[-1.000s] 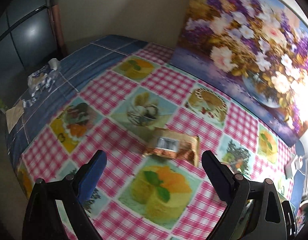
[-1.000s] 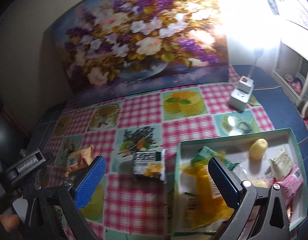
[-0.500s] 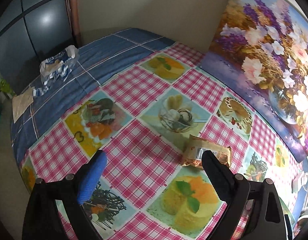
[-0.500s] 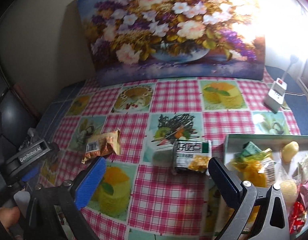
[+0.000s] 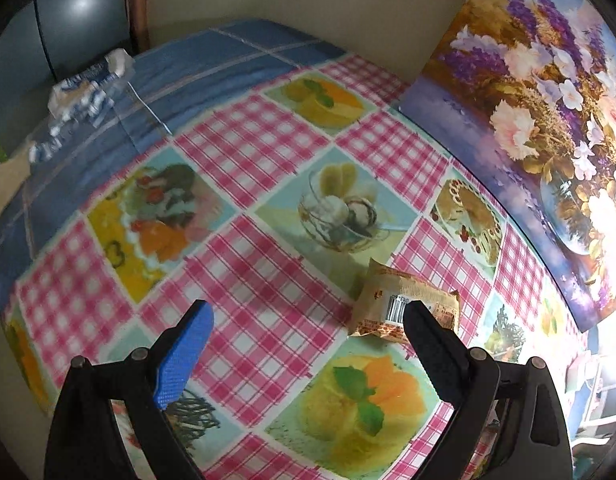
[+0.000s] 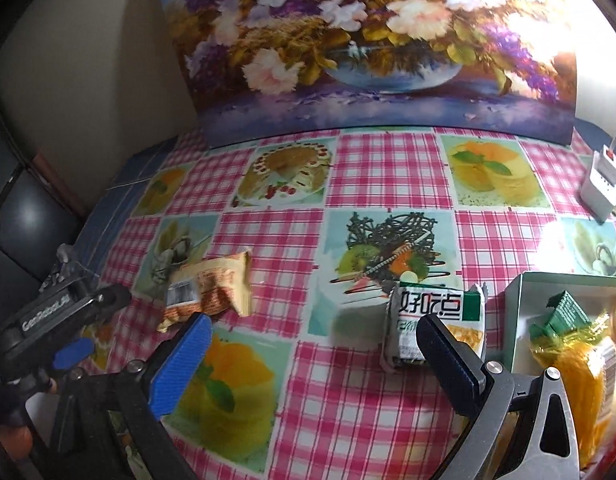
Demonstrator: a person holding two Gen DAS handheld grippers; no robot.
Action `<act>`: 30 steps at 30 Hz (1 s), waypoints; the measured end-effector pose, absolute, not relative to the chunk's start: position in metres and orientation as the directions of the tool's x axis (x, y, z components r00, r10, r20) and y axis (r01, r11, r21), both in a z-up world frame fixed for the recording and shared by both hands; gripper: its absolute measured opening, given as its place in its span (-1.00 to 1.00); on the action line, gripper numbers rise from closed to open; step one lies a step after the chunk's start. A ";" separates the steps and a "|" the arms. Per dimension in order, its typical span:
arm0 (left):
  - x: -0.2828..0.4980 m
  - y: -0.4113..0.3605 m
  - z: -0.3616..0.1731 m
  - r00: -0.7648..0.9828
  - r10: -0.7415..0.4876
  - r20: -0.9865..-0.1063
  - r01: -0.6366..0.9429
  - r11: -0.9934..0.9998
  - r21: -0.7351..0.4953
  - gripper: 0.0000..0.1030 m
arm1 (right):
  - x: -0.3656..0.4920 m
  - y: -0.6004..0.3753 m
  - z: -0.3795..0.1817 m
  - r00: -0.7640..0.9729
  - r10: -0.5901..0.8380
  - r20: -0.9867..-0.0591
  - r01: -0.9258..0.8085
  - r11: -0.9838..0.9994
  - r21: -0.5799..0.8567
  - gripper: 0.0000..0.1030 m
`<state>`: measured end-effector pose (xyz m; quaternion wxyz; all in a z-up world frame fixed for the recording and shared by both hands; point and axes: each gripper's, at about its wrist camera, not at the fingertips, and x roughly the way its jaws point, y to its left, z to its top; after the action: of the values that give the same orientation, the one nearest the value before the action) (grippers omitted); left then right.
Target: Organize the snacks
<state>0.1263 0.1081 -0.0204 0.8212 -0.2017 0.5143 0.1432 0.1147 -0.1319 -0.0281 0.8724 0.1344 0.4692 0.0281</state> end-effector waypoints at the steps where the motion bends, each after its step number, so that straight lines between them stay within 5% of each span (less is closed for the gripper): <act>1: 0.129 0.107 -0.024 0.426 0.017 -0.905 -0.438 0.879 -0.189 0.86 | 0.117 -0.134 -0.030 0.556 0.176 -0.813 0.082 0.961 0.264 1.00; 12: 0.165 0.084 -0.047 0.416 -0.113 -0.902 -0.322 0.910 -0.262 0.86 | 0.142 -0.166 -0.043 0.550 0.188 -0.814 0.143 0.939 0.314 0.94; 18: 0.178 0.081 -0.058 0.421 -0.152 -0.894 -0.312 0.901 -0.300 0.86 | 0.148 -0.175 -0.048 0.544 0.177 -0.820 0.162 0.937 0.310 0.66; 30: 0.190 0.049 -0.049 0.457 -0.137 -0.879 -0.195 0.949 -0.249 0.86 | 0.142 -0.178 -0.059 0.482 0.132 -0.866 0.199 0.946 0.255 0.56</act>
<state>0.1896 0.0487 -0.0493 0.8387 -0.1593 0.5205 0.0174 0.1425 -0.1782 -0.0587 0.8453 0.1628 0.5085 -0.0200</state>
